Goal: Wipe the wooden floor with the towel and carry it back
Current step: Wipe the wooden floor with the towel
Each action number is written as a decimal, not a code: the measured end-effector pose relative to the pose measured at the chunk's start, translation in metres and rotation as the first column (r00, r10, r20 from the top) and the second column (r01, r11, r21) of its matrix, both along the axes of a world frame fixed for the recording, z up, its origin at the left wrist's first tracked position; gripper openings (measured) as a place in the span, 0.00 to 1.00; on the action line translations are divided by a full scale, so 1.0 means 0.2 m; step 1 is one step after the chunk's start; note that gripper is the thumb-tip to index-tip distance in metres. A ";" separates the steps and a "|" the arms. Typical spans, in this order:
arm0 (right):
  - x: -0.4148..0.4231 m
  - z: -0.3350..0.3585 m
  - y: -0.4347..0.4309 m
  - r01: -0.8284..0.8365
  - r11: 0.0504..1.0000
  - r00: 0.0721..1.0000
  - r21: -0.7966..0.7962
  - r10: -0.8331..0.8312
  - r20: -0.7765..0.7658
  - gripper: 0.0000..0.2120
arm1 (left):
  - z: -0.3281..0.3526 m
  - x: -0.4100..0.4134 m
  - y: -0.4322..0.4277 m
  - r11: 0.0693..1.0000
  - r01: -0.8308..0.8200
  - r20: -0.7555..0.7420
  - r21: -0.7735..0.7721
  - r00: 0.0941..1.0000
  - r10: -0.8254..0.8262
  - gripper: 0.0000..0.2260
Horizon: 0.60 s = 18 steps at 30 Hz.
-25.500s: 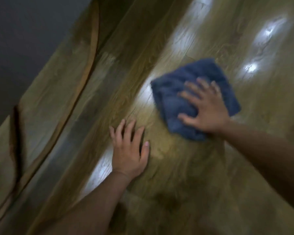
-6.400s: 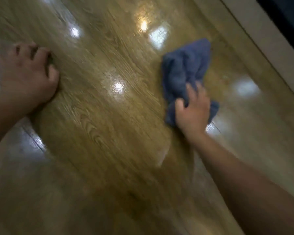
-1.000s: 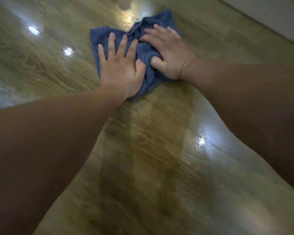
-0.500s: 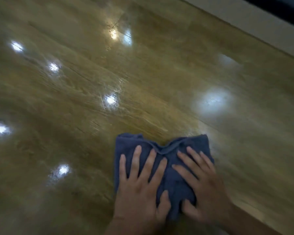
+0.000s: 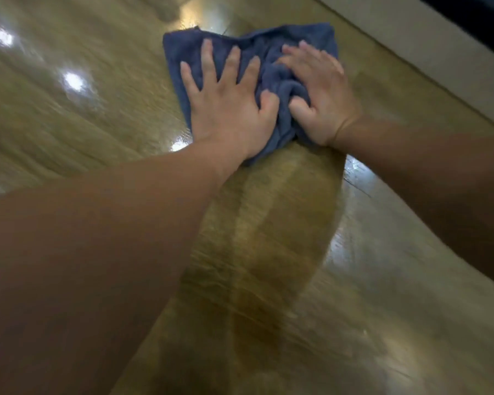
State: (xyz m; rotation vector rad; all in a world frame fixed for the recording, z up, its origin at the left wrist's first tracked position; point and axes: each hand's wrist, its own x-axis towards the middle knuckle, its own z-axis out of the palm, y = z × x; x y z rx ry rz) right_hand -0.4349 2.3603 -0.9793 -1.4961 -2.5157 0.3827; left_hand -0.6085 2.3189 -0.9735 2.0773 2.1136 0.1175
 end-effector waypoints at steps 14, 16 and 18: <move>0.02 0.03 0.05 -0.023 0.998 0.996 -0.050 0.027 0.081 0.37 | 0.01 0.01 0.00 1.000 0.009 0.007 -0.021 1.000 -0.009 0.29; -0.03 0.08 0.03 0.030 0.994 0.992 -0.110 -0.016 0.122 0.39 | 0.04 -0.01 -0.01 0.997 0.026 0.031 -0.068 0.999 -0.024 0.27; -0.07 0.10 -0.03 0.133 0.975 0.987 -0.176 -0.115 0.109 0.39 | 0.06 -0.02 -0.08 0.990 0.039 0.061 -0.134 0.998 -0.032 0.26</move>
